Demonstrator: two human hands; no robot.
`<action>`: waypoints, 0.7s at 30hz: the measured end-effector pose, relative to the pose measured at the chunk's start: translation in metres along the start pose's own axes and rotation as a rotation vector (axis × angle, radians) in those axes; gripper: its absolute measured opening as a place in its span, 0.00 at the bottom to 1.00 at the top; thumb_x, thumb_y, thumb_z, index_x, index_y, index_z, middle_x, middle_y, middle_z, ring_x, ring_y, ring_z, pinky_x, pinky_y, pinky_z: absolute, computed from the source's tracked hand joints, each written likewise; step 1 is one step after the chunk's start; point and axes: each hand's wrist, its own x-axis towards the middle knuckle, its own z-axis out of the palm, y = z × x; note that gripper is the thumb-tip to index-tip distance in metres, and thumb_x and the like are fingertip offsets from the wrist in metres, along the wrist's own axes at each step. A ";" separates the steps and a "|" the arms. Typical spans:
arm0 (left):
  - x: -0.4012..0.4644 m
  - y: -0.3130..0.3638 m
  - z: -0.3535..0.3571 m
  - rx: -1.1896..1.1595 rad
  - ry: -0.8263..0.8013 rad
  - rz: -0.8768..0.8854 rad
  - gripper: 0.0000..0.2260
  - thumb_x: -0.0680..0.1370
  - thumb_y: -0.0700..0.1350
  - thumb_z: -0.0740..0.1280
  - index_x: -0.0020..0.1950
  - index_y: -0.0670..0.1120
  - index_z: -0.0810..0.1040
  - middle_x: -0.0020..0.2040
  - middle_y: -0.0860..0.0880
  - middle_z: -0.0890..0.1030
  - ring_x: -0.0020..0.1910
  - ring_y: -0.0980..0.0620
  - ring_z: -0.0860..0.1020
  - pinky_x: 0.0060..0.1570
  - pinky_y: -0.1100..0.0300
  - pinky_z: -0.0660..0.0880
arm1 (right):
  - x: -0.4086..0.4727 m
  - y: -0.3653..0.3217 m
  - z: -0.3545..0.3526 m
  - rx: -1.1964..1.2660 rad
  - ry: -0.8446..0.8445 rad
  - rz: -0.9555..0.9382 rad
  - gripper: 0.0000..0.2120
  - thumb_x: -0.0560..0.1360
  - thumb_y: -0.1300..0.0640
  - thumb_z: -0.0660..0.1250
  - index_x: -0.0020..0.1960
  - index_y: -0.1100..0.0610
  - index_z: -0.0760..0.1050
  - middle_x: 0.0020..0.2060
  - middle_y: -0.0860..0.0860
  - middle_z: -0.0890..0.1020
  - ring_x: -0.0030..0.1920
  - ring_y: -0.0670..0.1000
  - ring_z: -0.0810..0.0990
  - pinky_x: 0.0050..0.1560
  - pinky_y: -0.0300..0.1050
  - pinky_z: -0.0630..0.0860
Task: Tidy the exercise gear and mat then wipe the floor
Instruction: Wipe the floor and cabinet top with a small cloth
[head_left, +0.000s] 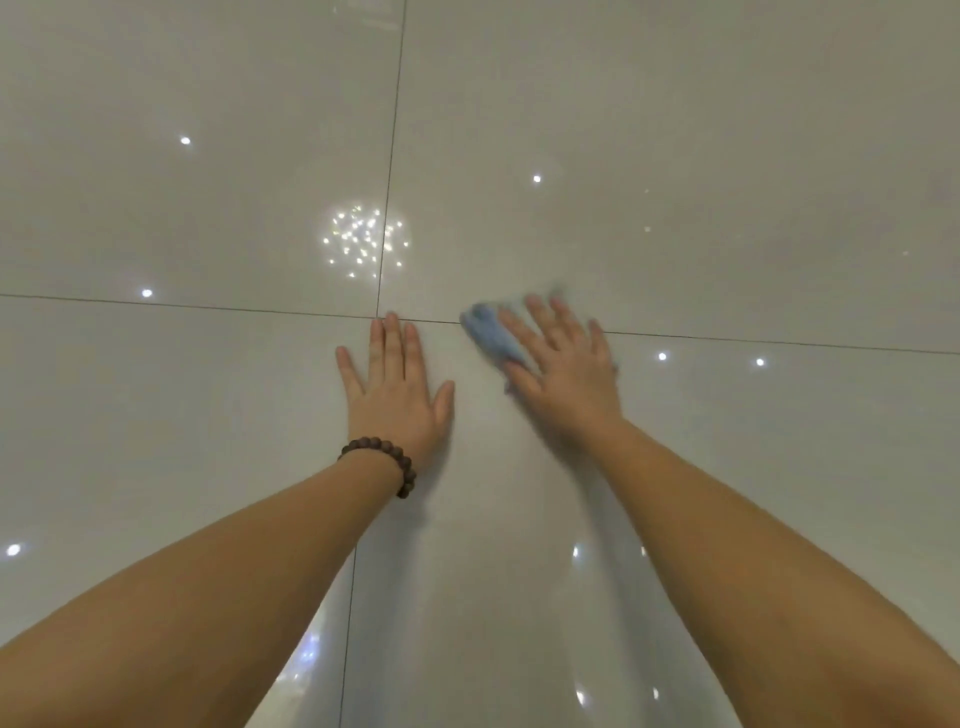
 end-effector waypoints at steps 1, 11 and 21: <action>0.005 0.001 0.002 0.012 0.016 -0.002 0.34 0.80 0.60 0.44 0.78 0.40 0.39 0.78 0.42 0.40 0.77 0.45 0.37 0.72 0.36 0.39 | 0.008 0.025 -0.004 0.013 0.010 0.212 0.28 0.76 0.38 0.49 0.76 0.39 0.52 0.77 0.45 0.54 0.77 0.49 0.49 0.73 0.61 0.49; 0.088 0.027 -0.011 0.027 0.074 -0.006 0.34 0.79 0.59 0.43 0.78 0.40 0.39 0.78 0.41 0.39 0.77 0.44 0.37 0.72 0.36 0.41 | 0.018 0.063 -0.001 -0.067 0.055 -0.127 0.30 0.74 0.41 0.54 0.75 0.41 0.56 0.75 0.48 0.63 0.75 0.53 0.59 0.69 0.58 0.57; 0.093 0.029 -0.008 0.033 0.050 -0.010 0.34 0.79 0.61 0.43 0.78 0.40 0.43 0.79 0.41 0.42 0.77 0.45 0.39 0.73 0.37 0.42 | 0.186 -0.048 -0.008 0.082 0.021 0.141 0.27 0.79 0.42 0.51 0.76 0.40 0.48 0.78 0.46 0.48 0.77 0.52 0.42 0.73 0.61 0.38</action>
